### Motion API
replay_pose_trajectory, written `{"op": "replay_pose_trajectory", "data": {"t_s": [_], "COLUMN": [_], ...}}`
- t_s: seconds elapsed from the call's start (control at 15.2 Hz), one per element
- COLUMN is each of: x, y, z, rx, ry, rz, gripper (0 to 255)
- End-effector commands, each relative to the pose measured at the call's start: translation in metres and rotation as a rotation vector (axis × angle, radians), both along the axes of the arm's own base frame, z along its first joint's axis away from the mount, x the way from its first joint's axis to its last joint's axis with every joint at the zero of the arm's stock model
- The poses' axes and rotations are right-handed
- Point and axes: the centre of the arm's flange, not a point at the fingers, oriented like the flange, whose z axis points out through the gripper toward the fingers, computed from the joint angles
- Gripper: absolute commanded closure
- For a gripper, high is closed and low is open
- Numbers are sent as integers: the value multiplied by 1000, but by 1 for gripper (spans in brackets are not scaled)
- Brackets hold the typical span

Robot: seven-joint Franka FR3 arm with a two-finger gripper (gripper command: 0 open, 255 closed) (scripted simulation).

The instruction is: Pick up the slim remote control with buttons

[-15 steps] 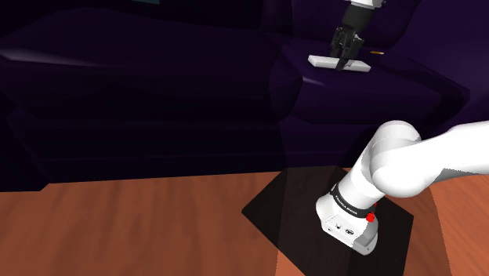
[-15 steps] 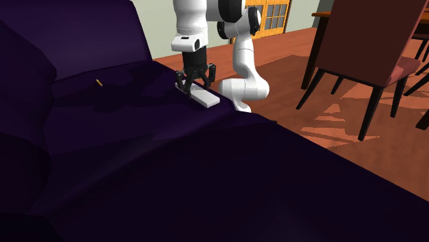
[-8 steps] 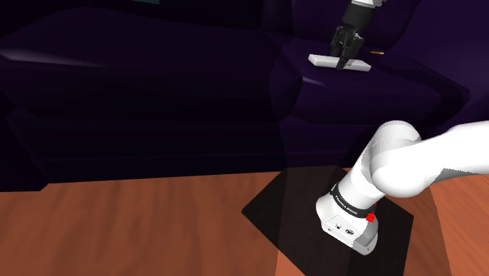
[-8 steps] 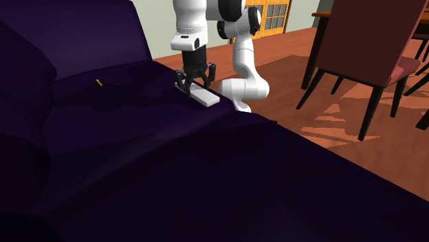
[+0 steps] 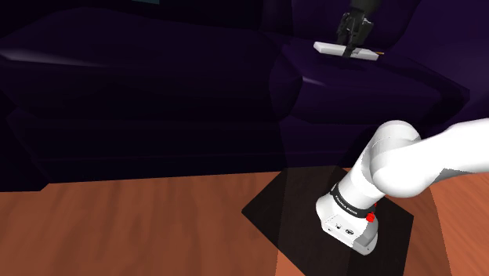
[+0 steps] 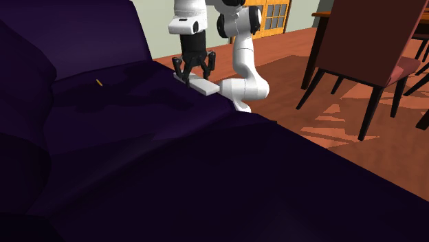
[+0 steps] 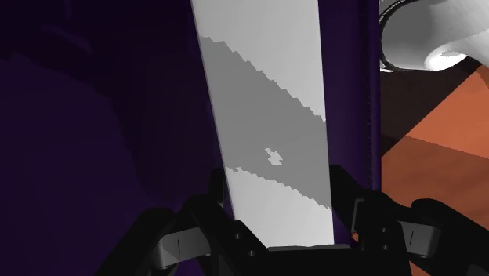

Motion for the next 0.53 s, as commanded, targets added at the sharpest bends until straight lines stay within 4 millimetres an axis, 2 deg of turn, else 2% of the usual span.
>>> {"op": "replay_pose_trajectory", "data": {"t_s": [0.0,0.33,0.46], "x": [1,1,1], "y": [1,1,1], "z": [11,37,38], "rx": [0,0,0], "ry": [0,0,0], "rz": [0,0,0], "gripper": [255,255,255]}}
